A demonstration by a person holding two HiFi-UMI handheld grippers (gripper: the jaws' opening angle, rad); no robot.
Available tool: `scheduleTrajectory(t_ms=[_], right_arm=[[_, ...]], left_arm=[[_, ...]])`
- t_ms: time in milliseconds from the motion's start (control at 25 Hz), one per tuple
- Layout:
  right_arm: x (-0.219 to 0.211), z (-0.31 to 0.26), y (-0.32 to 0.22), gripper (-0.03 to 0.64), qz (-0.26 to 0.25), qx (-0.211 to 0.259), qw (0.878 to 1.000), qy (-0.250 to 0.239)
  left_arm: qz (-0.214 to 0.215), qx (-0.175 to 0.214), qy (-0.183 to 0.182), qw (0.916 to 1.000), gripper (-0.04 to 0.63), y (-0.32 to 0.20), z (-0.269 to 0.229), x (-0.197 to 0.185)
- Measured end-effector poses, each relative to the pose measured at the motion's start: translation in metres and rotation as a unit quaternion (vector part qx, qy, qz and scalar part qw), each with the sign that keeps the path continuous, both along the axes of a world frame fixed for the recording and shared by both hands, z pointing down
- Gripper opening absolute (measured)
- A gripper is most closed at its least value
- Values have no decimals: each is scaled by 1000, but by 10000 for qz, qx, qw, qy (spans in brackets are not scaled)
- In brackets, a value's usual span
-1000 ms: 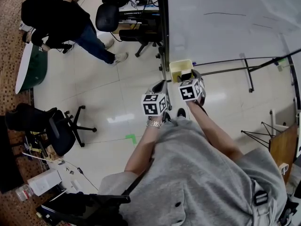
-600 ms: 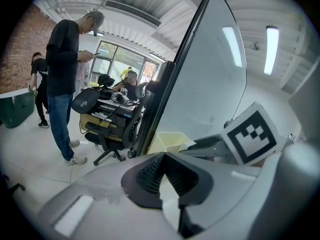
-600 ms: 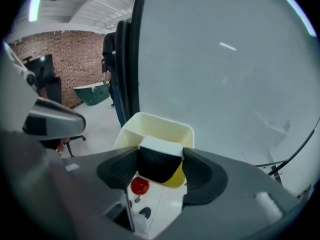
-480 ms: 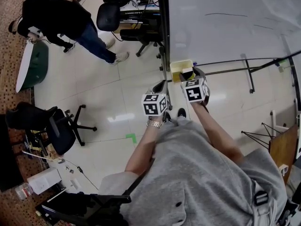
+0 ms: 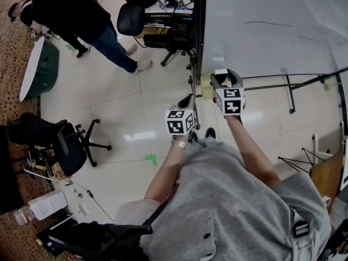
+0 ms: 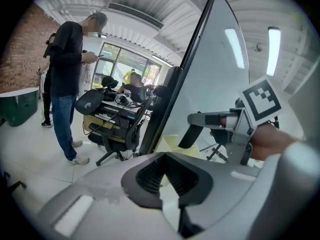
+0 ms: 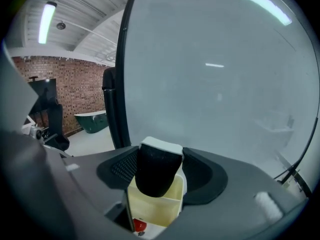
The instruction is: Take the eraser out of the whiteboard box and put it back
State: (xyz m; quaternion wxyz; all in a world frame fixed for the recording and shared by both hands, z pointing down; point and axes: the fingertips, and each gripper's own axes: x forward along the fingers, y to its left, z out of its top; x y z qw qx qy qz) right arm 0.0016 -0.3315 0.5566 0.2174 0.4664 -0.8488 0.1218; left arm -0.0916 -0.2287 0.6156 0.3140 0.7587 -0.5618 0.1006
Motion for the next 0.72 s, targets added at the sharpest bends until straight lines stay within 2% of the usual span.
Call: scheduleTrajectory(t_ms=[200, 440, 720], right_arm=[[-4, -4, -8, 275, -6, 290, 9996, -39], [-6, 51, 3, 275, -91, -560, 9974, 444], [-4, 72, 2, 279, -114, -877, 9950, 474]], left_arm=[[-33, -37, 4, 10000, 5, 1, 4, -6], [-11, -18, 23, 10000, 5, 1, 3, -8], [51, -17, 32, 10000, 5, 5, 3, -11]])
